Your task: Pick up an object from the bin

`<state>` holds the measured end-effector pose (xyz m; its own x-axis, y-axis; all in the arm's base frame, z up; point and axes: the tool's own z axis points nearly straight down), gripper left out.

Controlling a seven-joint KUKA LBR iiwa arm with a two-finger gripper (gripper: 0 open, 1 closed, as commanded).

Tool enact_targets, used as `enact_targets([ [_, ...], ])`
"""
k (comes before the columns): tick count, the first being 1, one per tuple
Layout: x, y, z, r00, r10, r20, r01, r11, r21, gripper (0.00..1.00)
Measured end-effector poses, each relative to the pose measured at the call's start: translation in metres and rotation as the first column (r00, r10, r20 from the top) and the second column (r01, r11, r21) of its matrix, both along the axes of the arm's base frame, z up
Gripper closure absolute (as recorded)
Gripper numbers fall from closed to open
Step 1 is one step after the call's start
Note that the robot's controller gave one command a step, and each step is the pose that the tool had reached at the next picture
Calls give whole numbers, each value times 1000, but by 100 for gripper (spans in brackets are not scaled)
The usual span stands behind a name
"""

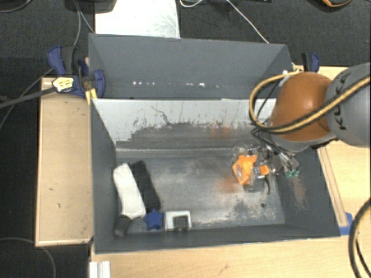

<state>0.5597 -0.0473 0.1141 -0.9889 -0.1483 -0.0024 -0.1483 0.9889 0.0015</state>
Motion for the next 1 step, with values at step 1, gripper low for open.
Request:
enact_targets([
  [1,-10,9,140,1000,10,3,-10,1000,0,100],
])
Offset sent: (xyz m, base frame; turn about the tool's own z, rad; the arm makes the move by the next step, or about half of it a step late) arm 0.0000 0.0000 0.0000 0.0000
